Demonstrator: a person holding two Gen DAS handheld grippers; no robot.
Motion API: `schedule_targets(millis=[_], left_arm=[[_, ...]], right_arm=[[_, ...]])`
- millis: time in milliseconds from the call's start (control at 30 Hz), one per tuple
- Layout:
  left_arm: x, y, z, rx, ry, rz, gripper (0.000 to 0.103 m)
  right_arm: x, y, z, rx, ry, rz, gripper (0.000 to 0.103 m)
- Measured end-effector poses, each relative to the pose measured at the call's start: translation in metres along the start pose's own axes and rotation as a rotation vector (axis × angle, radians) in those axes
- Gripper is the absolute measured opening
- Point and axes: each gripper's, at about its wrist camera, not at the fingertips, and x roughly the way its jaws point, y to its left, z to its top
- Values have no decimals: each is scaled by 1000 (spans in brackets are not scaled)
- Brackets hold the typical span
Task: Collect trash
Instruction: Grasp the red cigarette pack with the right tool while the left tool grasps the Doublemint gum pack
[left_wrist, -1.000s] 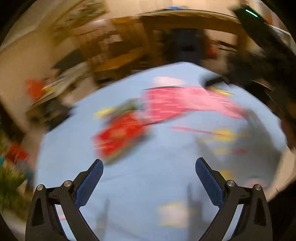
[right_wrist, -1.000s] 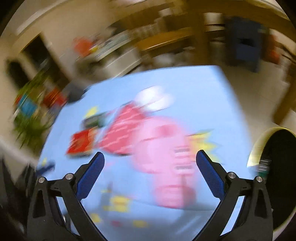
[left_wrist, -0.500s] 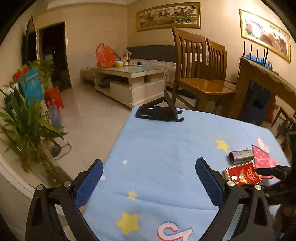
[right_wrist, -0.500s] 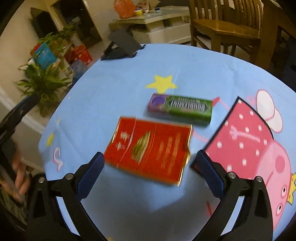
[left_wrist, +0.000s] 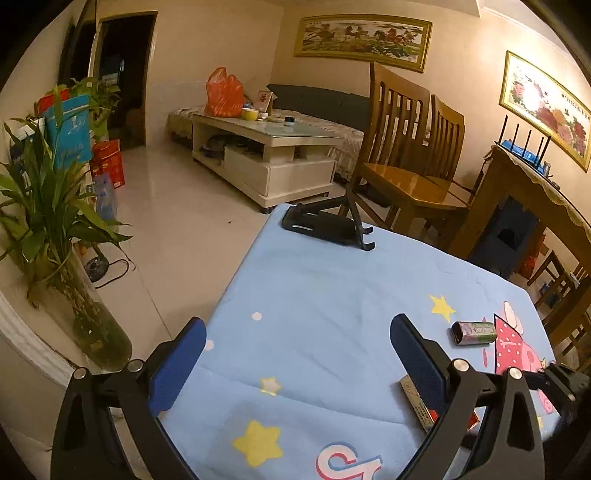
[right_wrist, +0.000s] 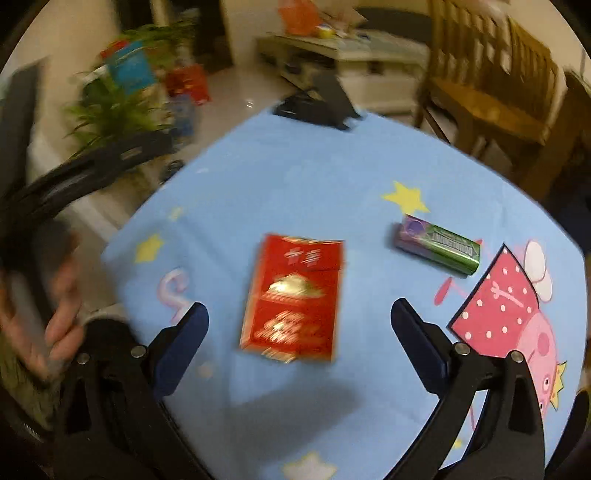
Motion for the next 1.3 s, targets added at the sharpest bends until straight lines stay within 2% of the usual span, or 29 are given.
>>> schedule_targets(millis=[100,167,233,333,400,433,533,667,800,900,1000,1033,1100,1167,1200,1300], left_arm=[[-3,-5,0,20,-15,21,96],[-5,-9,-2,38,-24,32,96],[-5,-12,-2,53,-29,42,96],[-6,-16,-4,72,-38,57,96],[-6,-18,-4,76,-40,61,96],[-5,-19,-4,78,-38,61,96],[-4,-23,-6,87,-36,64,96],[-6,-30,-8,108,-43,79,96],[-5,-35,-9,124,-43,92,96],[-3,-43,-10,141,-37,102,96],[1,-57,-14,181,-25,105,96],[4,-63,-14,200,-14,96,96],[14,-80,-16,271,34,9,96],[30,-113,-20,450,92,-136,96],[36,-135,-24,581,89,-198,96],[51,-176,-30,811,77,-299,96]], right_arm=[[21,-5,1,48,14,15,97],[39,1,-3,17,40,-39,98],[41,10,-10,-37,27,-100,98],[35,11,-17,-71,36,-120,96],[25,12,-24,-102,25,-112,82],[24,16,-26,-115,23,-108,62],[9,20,-45,-160,28,-101,62],[5,18,-54,-109,28,-57,61],[-38,-29,-69,1,-20,-60,61],[-73,-83,-78,117,-79,-98,62],[-99,-142,-92,275,-141,-82,62],[-107,-164,-100,341,-163,-63,62],[-119,-186,-107,411,-193,-29,62],[-127,-200,-108,439,-216,-10,62],[-132,-204,-109,448,-225,-3,62],[-137,-211,-113,473,-240,6,62]])
